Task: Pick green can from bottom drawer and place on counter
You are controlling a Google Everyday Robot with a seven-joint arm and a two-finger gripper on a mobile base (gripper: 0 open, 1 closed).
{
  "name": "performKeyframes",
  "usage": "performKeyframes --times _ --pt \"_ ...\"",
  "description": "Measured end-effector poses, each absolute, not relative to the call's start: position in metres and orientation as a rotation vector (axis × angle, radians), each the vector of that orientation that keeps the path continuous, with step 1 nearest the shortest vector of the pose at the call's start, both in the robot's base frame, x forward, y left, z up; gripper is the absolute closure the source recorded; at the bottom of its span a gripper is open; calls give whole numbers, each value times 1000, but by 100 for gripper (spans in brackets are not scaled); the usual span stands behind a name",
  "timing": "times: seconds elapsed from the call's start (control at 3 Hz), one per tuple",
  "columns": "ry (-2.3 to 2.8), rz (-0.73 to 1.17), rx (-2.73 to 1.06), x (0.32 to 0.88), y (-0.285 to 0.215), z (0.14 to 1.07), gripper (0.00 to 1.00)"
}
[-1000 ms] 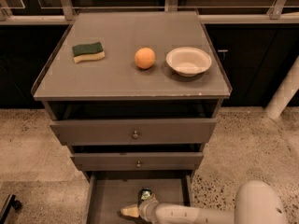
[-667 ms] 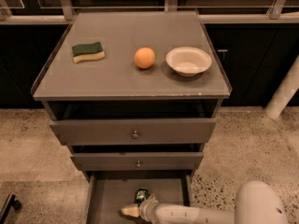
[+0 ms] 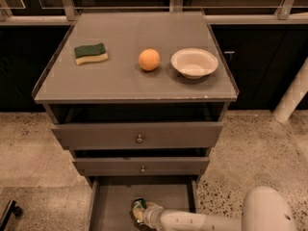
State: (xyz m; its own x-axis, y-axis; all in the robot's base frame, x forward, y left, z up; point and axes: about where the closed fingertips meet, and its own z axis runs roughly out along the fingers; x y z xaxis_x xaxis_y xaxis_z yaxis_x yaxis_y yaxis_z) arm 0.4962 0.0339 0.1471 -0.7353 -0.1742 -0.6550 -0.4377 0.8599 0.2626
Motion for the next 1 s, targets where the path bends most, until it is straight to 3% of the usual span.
performKeyframes --times 0.67,1.0 --pt "2386 536 -442 496 34 147 92" --pt "2386 536 -442 496 34 147 100"
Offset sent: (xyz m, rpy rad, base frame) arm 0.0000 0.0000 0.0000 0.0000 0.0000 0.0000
